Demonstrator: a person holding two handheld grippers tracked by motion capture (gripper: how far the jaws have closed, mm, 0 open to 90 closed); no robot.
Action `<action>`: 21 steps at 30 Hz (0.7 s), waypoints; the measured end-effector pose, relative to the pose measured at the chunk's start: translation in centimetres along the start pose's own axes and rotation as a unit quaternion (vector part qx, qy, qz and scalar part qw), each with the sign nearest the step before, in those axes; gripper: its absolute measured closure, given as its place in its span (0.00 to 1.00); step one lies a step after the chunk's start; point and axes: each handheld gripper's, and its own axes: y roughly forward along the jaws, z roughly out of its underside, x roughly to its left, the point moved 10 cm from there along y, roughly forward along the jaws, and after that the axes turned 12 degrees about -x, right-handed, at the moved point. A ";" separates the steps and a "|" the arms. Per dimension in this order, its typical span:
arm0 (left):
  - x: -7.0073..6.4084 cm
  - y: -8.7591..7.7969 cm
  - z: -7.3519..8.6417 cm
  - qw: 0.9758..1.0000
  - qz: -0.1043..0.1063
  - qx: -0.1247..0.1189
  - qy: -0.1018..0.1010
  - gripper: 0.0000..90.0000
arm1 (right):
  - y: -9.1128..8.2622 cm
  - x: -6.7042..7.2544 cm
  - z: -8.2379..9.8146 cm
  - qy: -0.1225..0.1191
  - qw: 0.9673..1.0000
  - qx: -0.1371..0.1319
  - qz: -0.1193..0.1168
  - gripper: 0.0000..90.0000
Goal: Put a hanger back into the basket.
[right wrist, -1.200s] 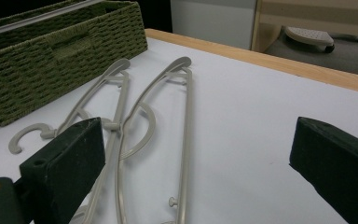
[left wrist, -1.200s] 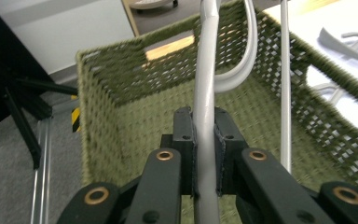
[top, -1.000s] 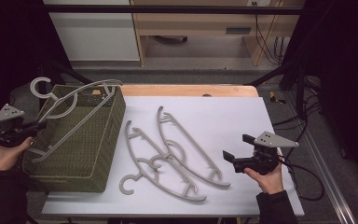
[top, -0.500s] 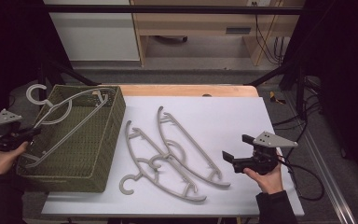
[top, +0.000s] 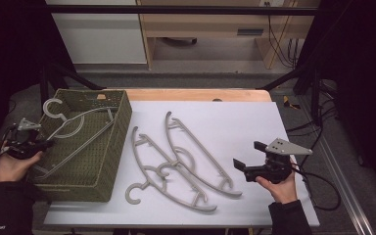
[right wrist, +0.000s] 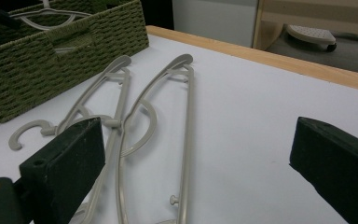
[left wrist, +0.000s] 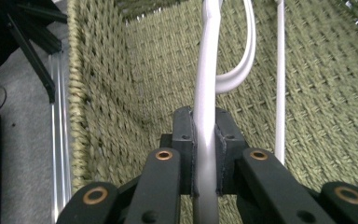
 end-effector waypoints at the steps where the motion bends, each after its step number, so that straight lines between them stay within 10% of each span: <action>1: 0.1 0.0 0.2 1.000 0.003 0.006 -0.004 0.90 | 0.0 0.0 0.0 0.000 1.000 0.000 0.000 0.04; 21: 1.1 0.4 1.8 0.997 -0.020 0.063 -0.031 0.83 | 0.3 0.1 -0.8 -0.004 1.000 -0.005 0.001 0.04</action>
